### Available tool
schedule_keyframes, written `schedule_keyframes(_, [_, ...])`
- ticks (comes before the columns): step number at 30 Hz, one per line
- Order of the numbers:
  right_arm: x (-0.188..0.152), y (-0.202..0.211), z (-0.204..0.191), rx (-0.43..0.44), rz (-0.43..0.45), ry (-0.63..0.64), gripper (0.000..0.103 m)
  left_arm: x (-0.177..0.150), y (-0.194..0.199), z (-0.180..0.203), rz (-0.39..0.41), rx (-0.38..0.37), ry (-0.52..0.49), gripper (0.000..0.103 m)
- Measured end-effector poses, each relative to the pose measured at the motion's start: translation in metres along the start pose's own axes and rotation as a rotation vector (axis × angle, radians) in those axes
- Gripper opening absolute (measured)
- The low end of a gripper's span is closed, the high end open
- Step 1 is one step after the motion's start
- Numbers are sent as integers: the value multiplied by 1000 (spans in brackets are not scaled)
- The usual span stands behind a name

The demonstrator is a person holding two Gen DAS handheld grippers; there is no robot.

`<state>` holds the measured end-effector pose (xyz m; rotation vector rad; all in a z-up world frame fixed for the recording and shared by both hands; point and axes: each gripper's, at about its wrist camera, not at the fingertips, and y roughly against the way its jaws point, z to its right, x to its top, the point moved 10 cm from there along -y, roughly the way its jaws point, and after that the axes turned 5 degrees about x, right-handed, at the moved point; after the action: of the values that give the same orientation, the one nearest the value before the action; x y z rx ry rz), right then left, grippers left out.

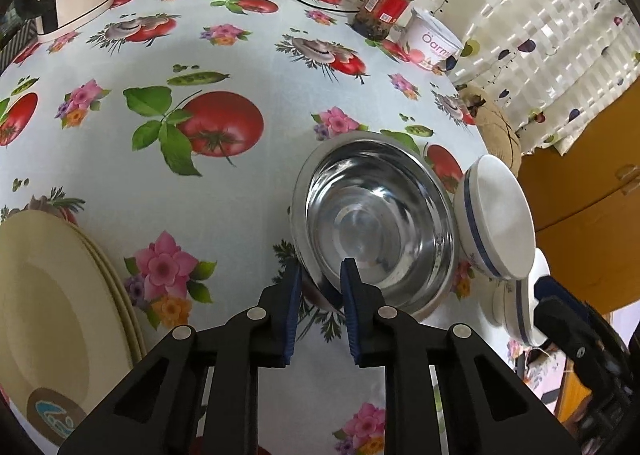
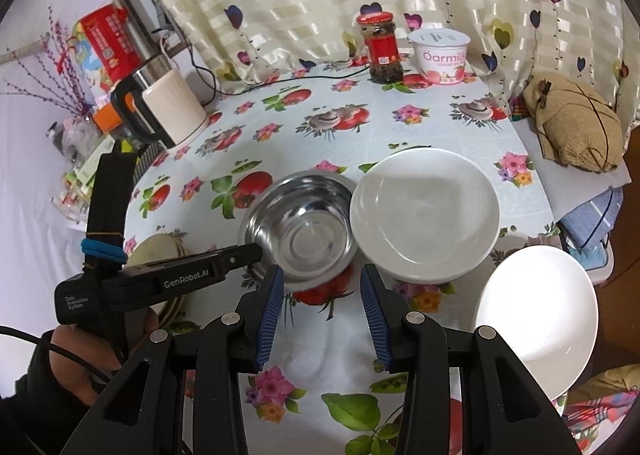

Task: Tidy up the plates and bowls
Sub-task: 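Move both grippers over the steel bowl toward the white bowl beside it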

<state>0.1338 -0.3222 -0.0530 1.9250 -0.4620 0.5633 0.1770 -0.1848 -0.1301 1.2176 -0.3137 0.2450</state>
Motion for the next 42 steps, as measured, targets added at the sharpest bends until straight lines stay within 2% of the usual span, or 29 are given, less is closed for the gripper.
schedule_keyframes(13, [2, 13, 10, -26, 23, -12, 39, -38, 16, 4, -59, 2, -57, 20])
schedule_keyframes(25, [0, 27, 14, -35, 46, -15, 39, -38, 32, 6, 16, 43, -107, 20])
schedule_keyframes(33, [0, 30, 13, -38, 49, -14, 40, -38, 30, 1, 23, 53, -103, 21])
schedule_keyframes(36, [-2, 33, 14, -40, 48, -15, 40, -39, 28, 3, 16, 33, -99, 29])
schedule_keyframes(38, [-2, 33, 14, -41, 49, -15, 40, -40, 28, 5, 17, 28, -106, 39])
schedule_keyframes(42, [-3, 34, 15, -44, 47, -18, 40, -40, 28, 7, 25, 39, -121, 41])
